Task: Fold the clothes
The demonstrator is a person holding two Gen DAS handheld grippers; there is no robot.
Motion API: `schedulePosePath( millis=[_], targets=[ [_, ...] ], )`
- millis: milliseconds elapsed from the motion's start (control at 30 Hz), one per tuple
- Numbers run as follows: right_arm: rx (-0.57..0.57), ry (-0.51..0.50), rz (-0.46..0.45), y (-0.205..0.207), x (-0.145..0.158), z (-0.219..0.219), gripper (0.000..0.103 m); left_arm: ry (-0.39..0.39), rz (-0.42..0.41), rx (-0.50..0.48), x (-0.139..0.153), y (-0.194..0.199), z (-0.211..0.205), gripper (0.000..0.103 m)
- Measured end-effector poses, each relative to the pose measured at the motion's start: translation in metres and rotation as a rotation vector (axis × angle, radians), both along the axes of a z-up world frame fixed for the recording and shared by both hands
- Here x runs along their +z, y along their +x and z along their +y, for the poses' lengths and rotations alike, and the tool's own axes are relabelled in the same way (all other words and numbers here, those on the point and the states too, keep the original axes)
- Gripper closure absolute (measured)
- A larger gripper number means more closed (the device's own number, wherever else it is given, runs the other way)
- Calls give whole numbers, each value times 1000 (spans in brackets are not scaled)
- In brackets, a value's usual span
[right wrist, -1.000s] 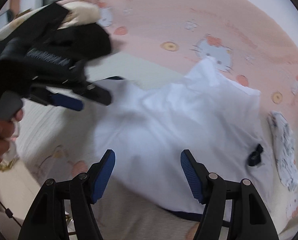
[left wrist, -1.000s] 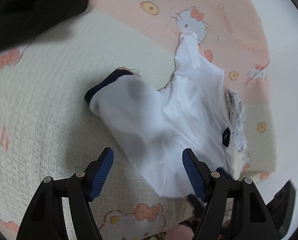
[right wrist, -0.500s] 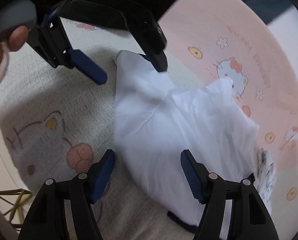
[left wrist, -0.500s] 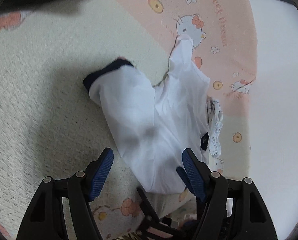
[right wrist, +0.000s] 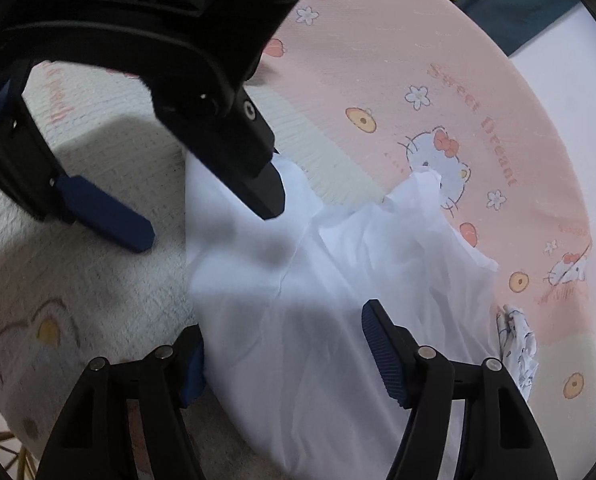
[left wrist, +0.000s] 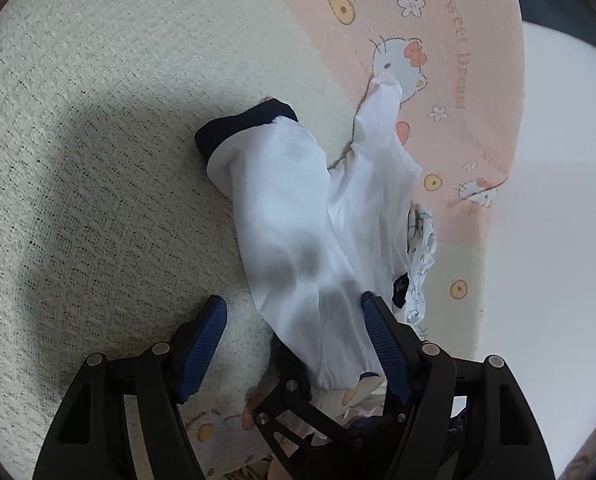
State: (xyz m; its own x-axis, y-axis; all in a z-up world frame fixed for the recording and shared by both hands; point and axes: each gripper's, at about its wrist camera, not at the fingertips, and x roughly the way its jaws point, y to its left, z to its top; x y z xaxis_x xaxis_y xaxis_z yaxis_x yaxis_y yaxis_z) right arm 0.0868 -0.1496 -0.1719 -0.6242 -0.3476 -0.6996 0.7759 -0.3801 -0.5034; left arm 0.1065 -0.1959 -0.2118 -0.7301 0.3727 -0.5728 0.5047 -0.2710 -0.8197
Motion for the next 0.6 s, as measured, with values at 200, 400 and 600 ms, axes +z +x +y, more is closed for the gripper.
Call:
schedulePosePath(
  millis=[200, 400, 600],
  targets=[
    [7, 5, -53, 2, -1, -4, 93, 16, 23, 21, -3, -5, 1, 33],
    [-63, -34, -110, -15, 10, -1, 93, -4, 33, 35, -3, -15, -3, 33],
    [-98, -43, -152, -28, 15, 1, 93, -40, 32, 59, -1, -28, -11, 33]
  ],
)
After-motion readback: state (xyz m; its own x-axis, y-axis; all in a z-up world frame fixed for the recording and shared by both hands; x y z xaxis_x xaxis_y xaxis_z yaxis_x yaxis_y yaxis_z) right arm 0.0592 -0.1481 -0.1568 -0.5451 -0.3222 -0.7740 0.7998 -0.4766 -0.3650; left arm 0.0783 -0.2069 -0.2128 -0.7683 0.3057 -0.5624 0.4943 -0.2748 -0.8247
